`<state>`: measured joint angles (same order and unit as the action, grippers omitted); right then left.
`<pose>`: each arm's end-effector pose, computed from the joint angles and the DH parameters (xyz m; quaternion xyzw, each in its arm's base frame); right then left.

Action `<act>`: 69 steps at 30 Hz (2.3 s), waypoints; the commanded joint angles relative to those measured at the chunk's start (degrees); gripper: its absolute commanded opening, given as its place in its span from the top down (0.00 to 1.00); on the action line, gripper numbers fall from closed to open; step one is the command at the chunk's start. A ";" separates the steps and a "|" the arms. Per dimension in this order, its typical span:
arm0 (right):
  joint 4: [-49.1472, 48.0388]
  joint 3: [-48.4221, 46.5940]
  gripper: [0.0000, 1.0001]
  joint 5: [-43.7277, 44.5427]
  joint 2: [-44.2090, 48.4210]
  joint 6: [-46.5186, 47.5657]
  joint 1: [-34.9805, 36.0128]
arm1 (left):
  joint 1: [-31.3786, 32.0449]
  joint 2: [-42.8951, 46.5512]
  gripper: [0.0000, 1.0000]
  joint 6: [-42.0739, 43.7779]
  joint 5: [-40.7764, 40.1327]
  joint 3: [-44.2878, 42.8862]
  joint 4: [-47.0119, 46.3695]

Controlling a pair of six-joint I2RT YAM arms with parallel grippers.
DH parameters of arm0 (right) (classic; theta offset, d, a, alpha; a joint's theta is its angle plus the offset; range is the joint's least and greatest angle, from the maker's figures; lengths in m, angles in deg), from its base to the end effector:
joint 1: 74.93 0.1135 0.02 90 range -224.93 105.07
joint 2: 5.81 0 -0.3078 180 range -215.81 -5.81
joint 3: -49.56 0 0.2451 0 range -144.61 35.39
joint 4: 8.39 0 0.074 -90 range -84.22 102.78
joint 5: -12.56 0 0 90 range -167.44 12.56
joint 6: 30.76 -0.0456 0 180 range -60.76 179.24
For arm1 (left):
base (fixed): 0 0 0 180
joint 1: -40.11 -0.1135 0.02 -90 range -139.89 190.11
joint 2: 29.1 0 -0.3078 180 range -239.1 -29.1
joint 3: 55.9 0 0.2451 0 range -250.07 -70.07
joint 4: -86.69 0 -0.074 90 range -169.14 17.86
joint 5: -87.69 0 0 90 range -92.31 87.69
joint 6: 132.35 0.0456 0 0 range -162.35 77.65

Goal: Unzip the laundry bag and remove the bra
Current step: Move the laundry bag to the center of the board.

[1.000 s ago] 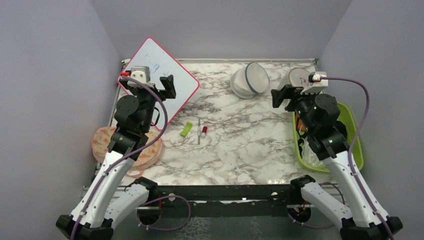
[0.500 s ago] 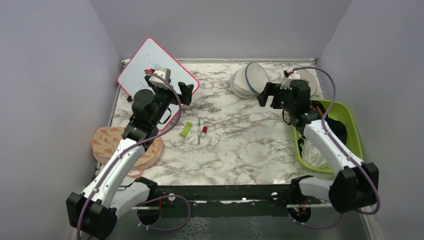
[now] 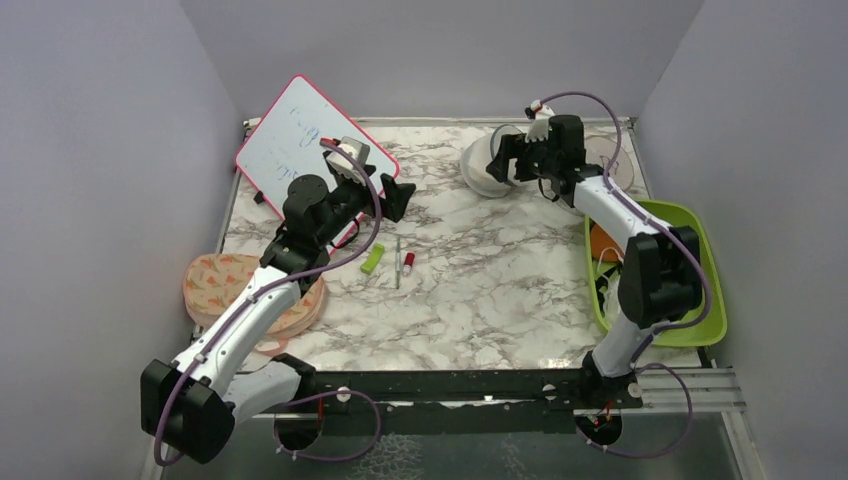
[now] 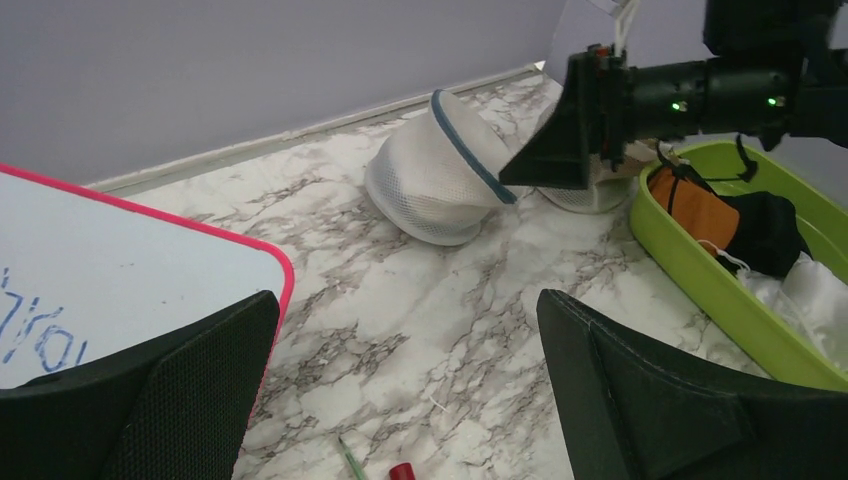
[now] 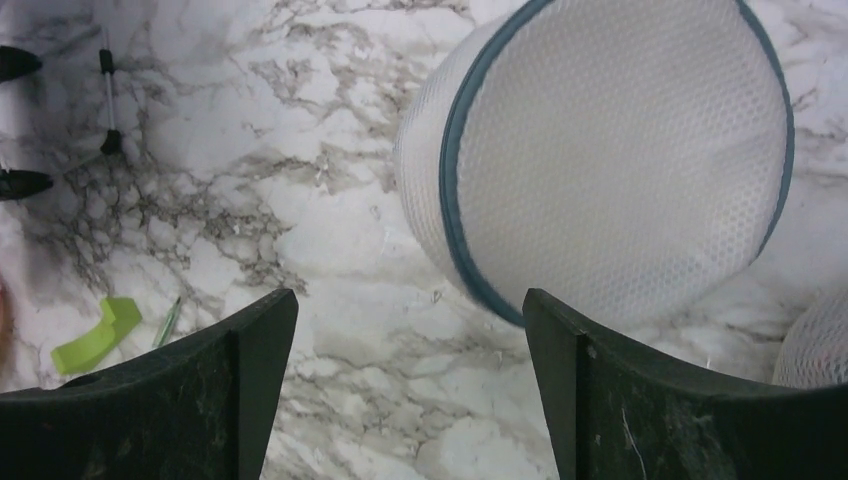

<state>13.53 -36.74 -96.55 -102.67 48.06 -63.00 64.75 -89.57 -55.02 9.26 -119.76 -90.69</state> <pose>0.3848 0.0966 0.3113 -0.0855 0.8639 0.2376 0.4357 0.2067 -0.1049 0.3974 0.1442 0.6875 -0.2936 0.6484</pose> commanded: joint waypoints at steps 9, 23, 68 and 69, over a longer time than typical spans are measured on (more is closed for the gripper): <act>6.93 -16.61 0.38 15.25 -14.87 12.66 4.50 | 2.90 -1.74 0.01 4.84 -1.42 -2.58 1.98; 14.11 -14.04 0.99 32.78 -12.48 16.31 16.51 | 4.46 -2.01 0.01 5.37 -4.01 -2.78 3.36; 11.35 19.22 0.31 22.08 34.17 -3.88 20.59 | 12.01 -12.88 0.01 -20.94 4.33 2.36 5.85; 11.17 19.41 0.31 21.96 33.52 -4.42 20.55 | 12.01 -13.53 0.02 -21.51 4.60 2.15 5.38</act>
<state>27.45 -18.71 -77.06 -67.70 45.35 -42.52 76.81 -102.51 -68.55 10.14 -118.19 -82.91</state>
